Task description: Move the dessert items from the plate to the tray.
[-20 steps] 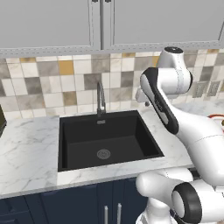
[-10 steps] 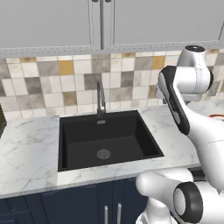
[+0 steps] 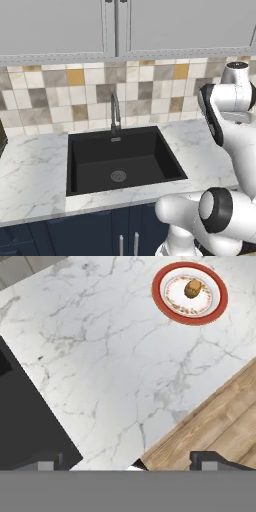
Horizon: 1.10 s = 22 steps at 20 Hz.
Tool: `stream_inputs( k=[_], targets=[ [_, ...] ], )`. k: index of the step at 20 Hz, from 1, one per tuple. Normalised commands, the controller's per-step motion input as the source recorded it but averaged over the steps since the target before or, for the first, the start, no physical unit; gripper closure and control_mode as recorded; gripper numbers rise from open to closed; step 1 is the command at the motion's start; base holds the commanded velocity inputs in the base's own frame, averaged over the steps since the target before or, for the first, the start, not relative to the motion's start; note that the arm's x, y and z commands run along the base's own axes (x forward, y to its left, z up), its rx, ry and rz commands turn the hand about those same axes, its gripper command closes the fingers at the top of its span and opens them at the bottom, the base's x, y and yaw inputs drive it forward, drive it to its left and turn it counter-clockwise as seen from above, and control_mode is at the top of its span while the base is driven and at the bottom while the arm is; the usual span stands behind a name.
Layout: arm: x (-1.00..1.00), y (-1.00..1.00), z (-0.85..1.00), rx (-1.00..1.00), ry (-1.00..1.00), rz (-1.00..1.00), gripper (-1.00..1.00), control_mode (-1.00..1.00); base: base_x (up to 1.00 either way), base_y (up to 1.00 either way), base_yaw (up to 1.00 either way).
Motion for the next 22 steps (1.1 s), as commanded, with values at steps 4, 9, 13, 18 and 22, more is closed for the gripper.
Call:
stream_inputs(
  k=[4,9,13,18,22],
  targets=[
    [0.13,-1.00,-0.10,0.01,0.06,-0.18,-1.00,-1.00,0.00,0.00,0.00],
    [0.04,-1.00,-0.01,0.27,0.00,0.00,-1.00,-1.00,0.00,0.00,0.00],
    [0.42,-1.00,-0.34,0.28,0.01,0.02,-1.00,-1.00,0.00,0.00,0.00],
    [0.30,-0.88,-0.39,-0.14,0.01,0.01,-1.00,-1.00,0.00,0.00,0.00],
    [0.09,-0.94,-0.20,-0.30,0.08,-0.01,-1.00,-1.00,0.00,0.00,0.00]
  ],
)
